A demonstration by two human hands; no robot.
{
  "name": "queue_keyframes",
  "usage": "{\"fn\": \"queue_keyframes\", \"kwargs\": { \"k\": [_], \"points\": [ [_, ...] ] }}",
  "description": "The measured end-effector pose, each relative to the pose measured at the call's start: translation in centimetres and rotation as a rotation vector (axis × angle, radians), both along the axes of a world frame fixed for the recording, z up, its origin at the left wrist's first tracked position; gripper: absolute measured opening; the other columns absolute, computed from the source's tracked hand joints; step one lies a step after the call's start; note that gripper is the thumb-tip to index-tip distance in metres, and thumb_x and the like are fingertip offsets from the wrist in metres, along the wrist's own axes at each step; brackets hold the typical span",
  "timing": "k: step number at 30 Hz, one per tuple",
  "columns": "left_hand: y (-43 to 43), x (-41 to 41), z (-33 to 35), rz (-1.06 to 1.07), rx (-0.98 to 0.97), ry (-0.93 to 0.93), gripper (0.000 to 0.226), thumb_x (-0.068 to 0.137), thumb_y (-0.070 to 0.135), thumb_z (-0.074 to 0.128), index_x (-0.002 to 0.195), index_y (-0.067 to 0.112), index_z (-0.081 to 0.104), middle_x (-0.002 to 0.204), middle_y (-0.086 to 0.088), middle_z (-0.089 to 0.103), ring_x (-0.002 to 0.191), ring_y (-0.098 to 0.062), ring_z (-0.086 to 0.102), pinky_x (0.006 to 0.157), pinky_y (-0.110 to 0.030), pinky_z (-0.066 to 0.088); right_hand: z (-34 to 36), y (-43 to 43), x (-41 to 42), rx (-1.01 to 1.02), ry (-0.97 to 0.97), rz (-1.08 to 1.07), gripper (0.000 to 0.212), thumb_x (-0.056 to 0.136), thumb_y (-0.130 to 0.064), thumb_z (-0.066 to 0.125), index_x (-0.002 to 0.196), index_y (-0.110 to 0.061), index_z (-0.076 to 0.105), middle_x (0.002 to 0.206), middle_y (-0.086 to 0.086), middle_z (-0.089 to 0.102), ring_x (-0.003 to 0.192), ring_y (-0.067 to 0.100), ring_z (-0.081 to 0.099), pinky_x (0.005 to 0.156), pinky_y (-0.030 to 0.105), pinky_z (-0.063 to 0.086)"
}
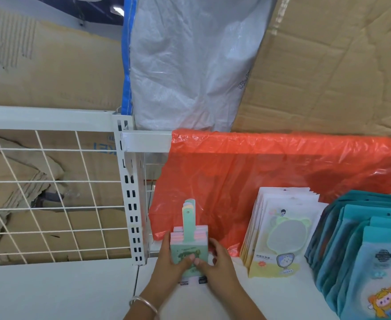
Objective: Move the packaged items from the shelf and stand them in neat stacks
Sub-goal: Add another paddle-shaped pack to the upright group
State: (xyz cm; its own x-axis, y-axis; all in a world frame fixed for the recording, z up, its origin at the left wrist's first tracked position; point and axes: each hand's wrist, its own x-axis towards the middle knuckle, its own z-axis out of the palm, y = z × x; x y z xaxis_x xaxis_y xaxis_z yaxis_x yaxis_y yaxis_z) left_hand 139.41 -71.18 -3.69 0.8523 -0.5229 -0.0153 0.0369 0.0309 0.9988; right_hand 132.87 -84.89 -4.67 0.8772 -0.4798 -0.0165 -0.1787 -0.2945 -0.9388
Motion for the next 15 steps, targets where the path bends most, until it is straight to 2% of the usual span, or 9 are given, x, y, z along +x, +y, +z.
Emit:
{"fn": "queue_keyframes", "kwargs": {
  "k": [2,4,7,11,15],
  "points": [
    [-0.3,0.0,0.3,-0.06,-0.032,0.025,0.096,0.063,0.017,0.085,0.14,0.02,0.027,0.121,-0.01,0.064,0.106,-0.023,0.066,0.086,-0.039,0.056,0.6,-0.6,0.1,0.036,0.008,0.058,0.054,0.079,-0.02,0.075,0.126,-0.025,0.049,0.122,-0.005,0.058,0.109,0.006,0.054,0.075,0.004,0.044],
    [-0.6,-0.4,0.5,-0.069,-0.057,0.007,0.087,0.068,0.008,0.082,0.136,0.019,0.029,0.119,-0.01,0.065,0.105,-0.023,0.066,0.082,-0.035,0.056,0.9,-1.0,0.3,0.05,-0.007,0.1,0.044,0.08,-0.012,0.073,0.116,-0.03,0.054,0.118,-0.003,0.061,0.107,0.008,0.056,0.072,0.003,0.044],
    [-0.8,-0.9,1.1,-0.042,-0.112,-0.03,0.074,0.075,-0.008,0.071,0.131,0.02,0.034,0.119,-0.011,0.064,0.104,-0.022,0.067,0.079,-0.032,0.057,1.0,-1.0,0.2,0.028,-0.041,0.098,0.044,0.08,-0.014,0.073,0.106,-0.043,0.054,0.115,-0.011,0.057,0.109,0.008,0.055,0.081,0.011,0.048],
    [-0.8,-1.0,1.3,-0.038,-0.154,-0.006,0.074,0.079,-0.002,0.068,0.132,0.031,0.03,0.119,-0.004,0.065,0.103,-0.016,0.067,0.078,-0.028,0.056,0.4,-0.8,0.5,-0.03,-0.05,0.053,0.048,0.077,-0.026,0.076,0.114,-0.045,0.05,0.121,-0.014,0.053,0.116,0.008,0.052,0.101,0.03,0.046],
    [-0.8,-0.8,1.0,-0.079,-0.119,0.001,0.085,0.084,0.008,0.065,0.14,0.041,0.011,0.126,0.0,0.061,0.109,-0.013,0.064,0.082,-0.021,0.053,0.3,-0.6,0.4,-0.092,-0.027,0.064,0.05,0.084,-0.03,0.069,0.126,-0.04,0.045,0.125,-0.013,0.049,0.12,0.007,0.047,0.106,0.029,0.039]
  ]
}}
